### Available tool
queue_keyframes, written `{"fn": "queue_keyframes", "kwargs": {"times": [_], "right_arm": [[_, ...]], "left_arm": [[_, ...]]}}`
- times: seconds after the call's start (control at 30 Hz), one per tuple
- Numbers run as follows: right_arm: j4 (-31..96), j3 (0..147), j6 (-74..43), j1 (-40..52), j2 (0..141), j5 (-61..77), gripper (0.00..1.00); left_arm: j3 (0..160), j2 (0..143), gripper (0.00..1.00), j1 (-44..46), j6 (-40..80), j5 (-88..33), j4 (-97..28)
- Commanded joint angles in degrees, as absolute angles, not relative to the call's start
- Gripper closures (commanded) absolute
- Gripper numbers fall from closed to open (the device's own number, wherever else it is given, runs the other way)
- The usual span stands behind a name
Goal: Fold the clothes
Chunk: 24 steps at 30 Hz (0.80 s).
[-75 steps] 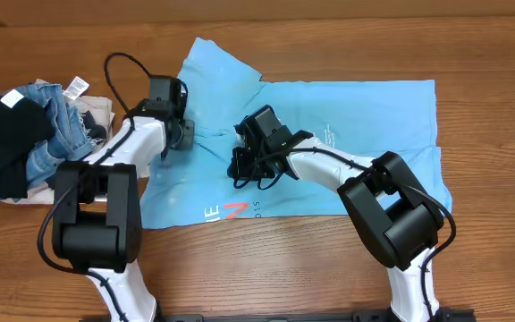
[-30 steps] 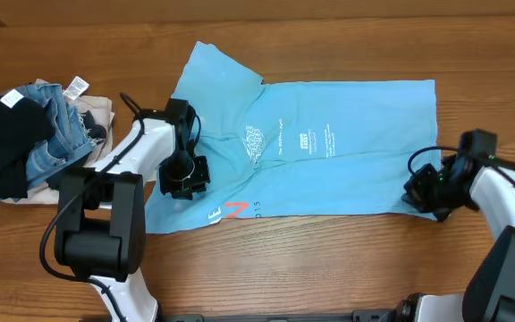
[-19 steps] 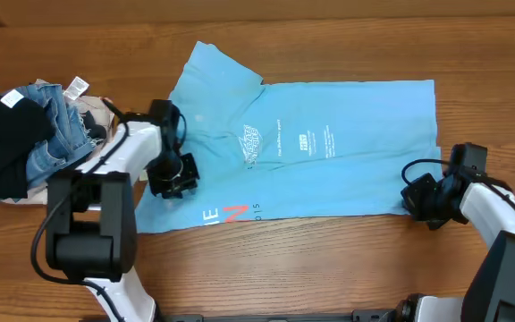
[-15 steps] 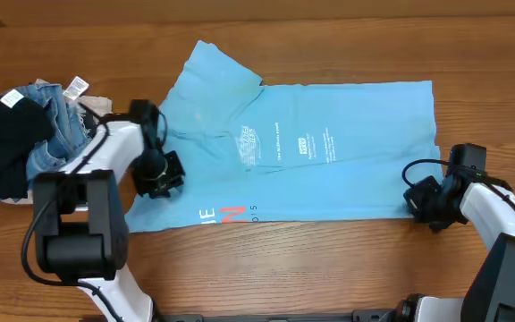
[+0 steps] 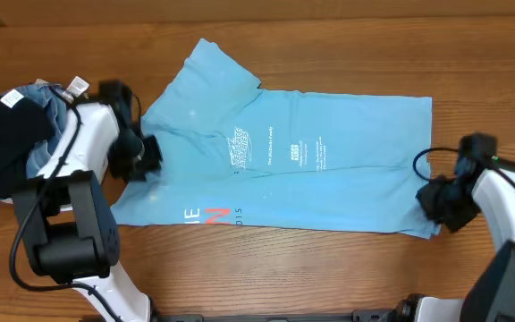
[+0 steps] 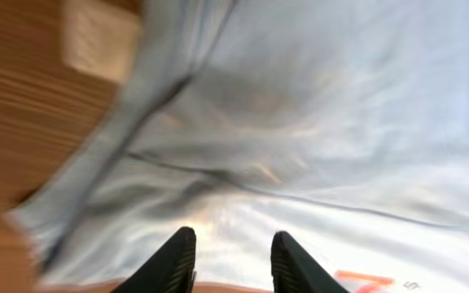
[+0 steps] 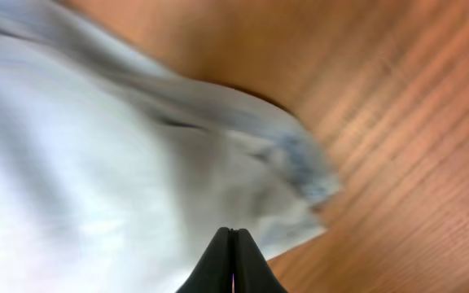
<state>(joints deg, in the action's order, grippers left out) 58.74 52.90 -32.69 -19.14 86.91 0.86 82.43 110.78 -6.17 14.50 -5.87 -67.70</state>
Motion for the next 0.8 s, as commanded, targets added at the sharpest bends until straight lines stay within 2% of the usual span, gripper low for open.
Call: {"fn": "queue_keyframes", "kwargs": {"times": [0.0, 0.03, 0.07, 0.1, 0.13, 0.2, 0.23, 0.27, 0.33, 0.43, 0.53, 0.7, 0.77], "right_arm": [[60.62, 62.08, -26.26, -19.29, 80.84, 8.99, 0.88], [60.77, 64.1, -24.67, -19.29, 80.16, 11.92, 0.83], [60.14, 67.51, -20.27, -19.25, 79.48, 18.65, 0.67], [59.59, 69.3, -17.76, -19.2, 79.46, 22.09, 0.61], [58.92, 70.78, -16.16, -19.18, 79.66, 24.62, 0.55], [56.51, 73.12, -15.9, -19.2, 80.66, 28.16, 0.55], [55.31, 73.49, -15.7, -19.2, 81.23, 28.84, 0.55], [53.21, 73.87, -15.59, -19.2, 82.37, 29.67, 0.55], [50.15, 74.28, -15.59, -19.2, 84.84, 31.79, 0.54], [46.17, 75.18, -15.57, -19.2, 89.25, 33.78, 0.53], [43.07, 75.22, -15.55, -19.2, 91.7, 37.15, 0.51], [45.08, 75.24, -13.37, -19.2, 91.96, 38.52, 0.5], [47.0, 75.24, -12.82, -19.18, 91.96, 38.52, 0.5]], "left_arm": [[95.37, 110.54, 0.64, -6.2, 11.46, -4.51, -75.11], [99.42, 110.54, 0.63, -5.96, 11.27, -4.82, -77.84], [104.55, 110.54, 0.59, -5.52, 9.93, -7.18, -79.57], [107.31, 110.54, 0.54, -5.19, 8.56, -9.89, -79.57], [109.89, 110.54, 0.46, -4.82, 6.33, -13.39, -79.02], [113.99, 110.54, 0.23, -3.97, 2.26, -20.93, -76.53], [115.68, 110.54, 0.25, -3.57, 1.02, -24.53, -74.78], [116.95, 110.56, 0.32, -3.18, 1.13, -26.46, -72.38], [118.39, 110.59, 0.39, -2.07, 4.03, -25.1, -66.5], [118.45, 111.48, 0.38, -0.47, 7.11, -22.46, -60.6], [118.45, 115.11, 0.3, 0.01, 8.49, -18.85, -55.96], [118.45, 125.62, 0.18, -0.36, 12.25, -19.16, -47.35], [118.45, 129.54, 0.16, -0.25, 13.87, -19.16, -43.13]]}}
